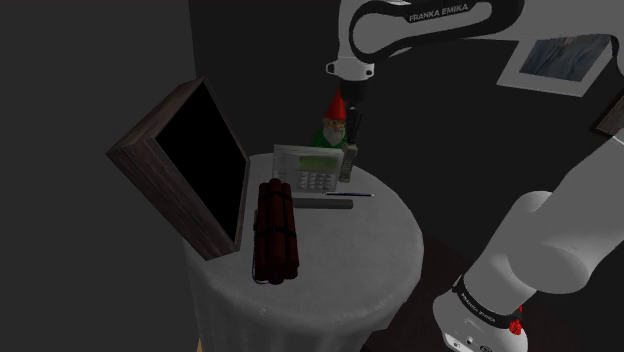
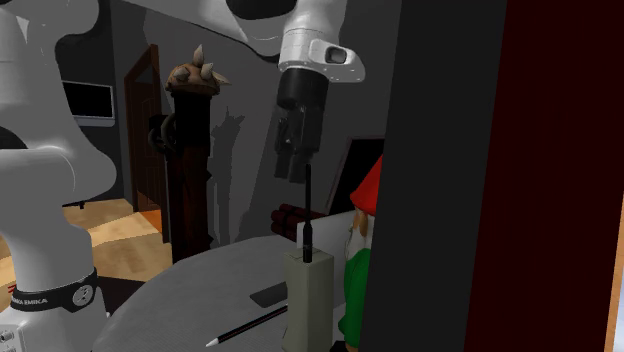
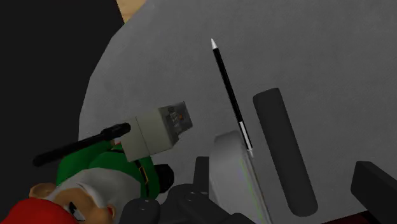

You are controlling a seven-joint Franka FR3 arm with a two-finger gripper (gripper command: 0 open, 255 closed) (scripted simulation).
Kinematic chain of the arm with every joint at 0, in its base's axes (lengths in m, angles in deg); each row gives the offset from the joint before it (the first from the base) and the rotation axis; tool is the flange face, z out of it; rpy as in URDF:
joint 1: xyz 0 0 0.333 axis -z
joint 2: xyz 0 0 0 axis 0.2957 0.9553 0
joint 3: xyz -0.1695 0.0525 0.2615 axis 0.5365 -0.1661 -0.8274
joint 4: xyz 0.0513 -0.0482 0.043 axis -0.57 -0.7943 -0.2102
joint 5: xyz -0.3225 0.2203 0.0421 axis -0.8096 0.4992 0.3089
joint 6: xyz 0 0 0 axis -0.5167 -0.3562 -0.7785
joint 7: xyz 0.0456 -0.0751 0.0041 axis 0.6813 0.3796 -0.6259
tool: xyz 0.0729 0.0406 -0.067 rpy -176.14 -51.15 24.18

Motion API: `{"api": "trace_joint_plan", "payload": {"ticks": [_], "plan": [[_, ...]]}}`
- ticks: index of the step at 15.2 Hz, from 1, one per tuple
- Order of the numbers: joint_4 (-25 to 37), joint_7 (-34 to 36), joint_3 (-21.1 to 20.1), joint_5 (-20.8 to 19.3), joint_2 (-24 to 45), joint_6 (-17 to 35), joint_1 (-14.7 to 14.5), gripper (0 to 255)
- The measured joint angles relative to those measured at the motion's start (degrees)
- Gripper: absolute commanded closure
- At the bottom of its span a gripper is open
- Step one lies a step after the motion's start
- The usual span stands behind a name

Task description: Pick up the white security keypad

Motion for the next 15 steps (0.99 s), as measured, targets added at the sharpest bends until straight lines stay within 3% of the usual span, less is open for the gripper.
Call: {"api": "trace_joint_plan", "payload": {"ticks": [8,15], "plan": [[13.68,-14.28,-1.72,0.42,18.19,0.09,-2.22,0],[12.71,-15.33,-2.16,0.32,21.57,3.86,-2.51,0]]}}
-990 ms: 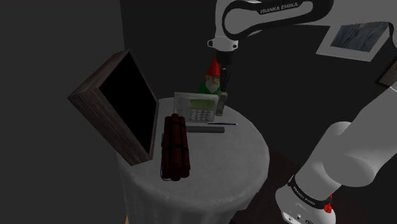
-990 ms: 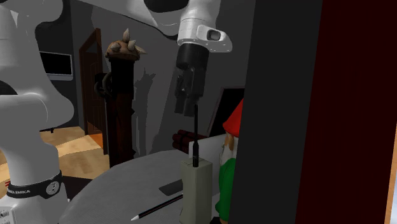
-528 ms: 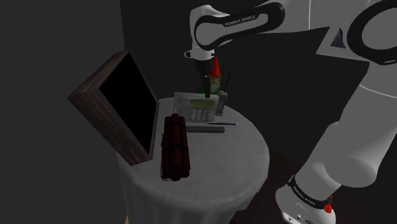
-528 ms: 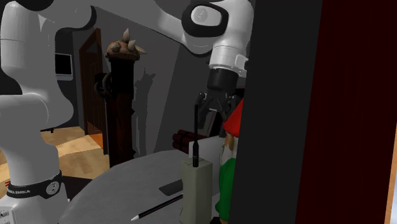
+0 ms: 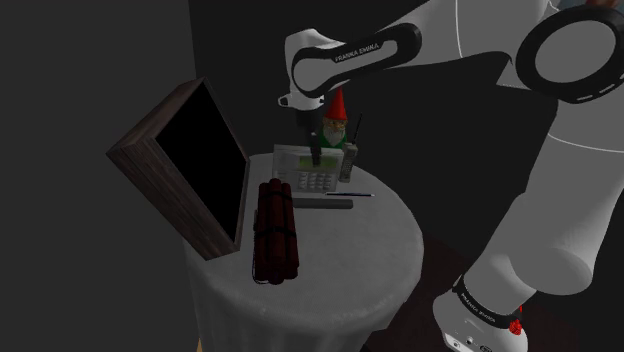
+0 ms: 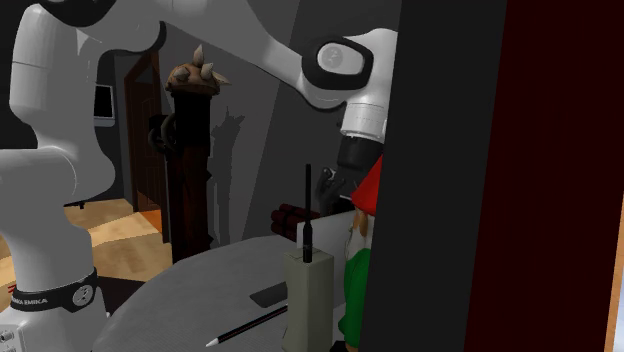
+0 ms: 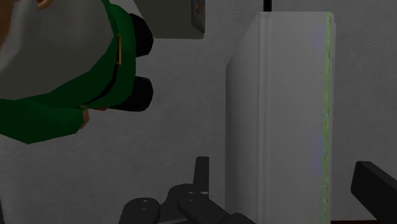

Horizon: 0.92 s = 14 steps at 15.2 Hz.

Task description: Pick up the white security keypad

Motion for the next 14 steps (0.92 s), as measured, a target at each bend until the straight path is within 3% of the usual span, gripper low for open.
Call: {"api": "trace_joint_plan", "payload": {"ticks": [1,2,14], "plan": [[-0.3,0.07,0.0,-0.02,0.3,0.6,-0.01,0],[-0.52,0.11,-0.01,-0.02,0.34,0.85,-0.02,255],[-0.12,0.02,0.01,-0.01,0.17,0.25,0.0,255]]}}
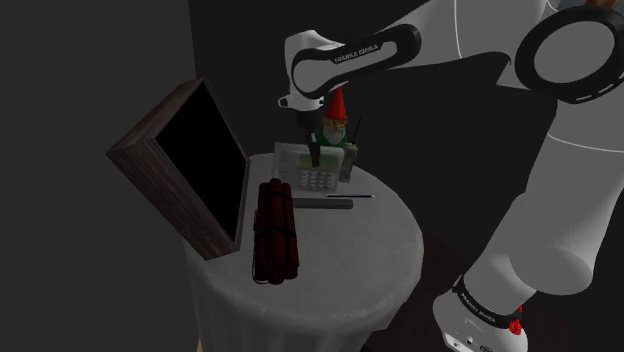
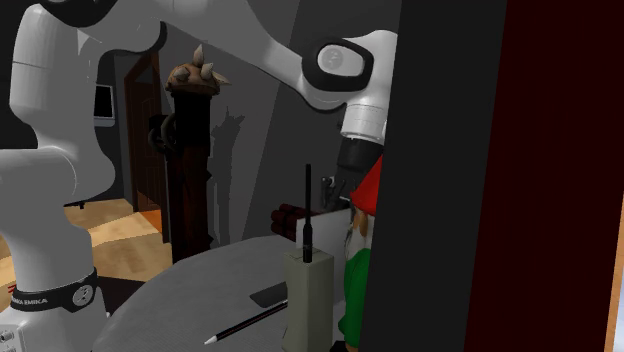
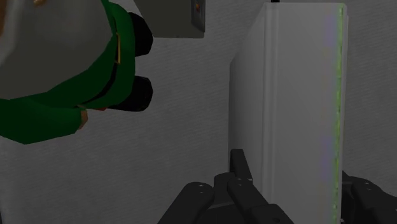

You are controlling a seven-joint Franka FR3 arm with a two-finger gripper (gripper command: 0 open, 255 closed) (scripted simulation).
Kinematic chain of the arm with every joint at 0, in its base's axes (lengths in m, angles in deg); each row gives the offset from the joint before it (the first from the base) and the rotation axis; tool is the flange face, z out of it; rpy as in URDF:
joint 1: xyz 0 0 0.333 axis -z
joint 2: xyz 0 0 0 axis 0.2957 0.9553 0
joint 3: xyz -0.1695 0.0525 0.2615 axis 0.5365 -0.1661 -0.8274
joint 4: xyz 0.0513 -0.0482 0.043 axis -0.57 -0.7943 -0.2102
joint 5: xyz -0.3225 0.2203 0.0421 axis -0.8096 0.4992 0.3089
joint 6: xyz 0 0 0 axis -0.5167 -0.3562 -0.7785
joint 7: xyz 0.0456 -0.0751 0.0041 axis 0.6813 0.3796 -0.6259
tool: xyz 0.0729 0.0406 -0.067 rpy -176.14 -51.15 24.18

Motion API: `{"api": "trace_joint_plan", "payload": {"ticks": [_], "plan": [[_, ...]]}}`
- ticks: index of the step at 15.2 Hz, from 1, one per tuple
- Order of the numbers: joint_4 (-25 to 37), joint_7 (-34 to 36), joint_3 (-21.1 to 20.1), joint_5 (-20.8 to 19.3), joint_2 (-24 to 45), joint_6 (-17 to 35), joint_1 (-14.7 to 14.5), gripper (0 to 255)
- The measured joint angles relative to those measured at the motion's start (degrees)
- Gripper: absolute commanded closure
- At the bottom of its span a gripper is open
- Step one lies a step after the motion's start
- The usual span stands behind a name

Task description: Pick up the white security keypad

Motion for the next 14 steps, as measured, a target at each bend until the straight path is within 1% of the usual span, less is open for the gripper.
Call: {"api": "trace_joint_plan", "payload": {"ticks": [6,14], "plan": [[2.39,-0.37,-0.05,0.13,-1.45,-3.82,-0.06,255],[7.05,-0.94,-0.07,0.24,-2.51,-9.5,-0.1,255]]}}
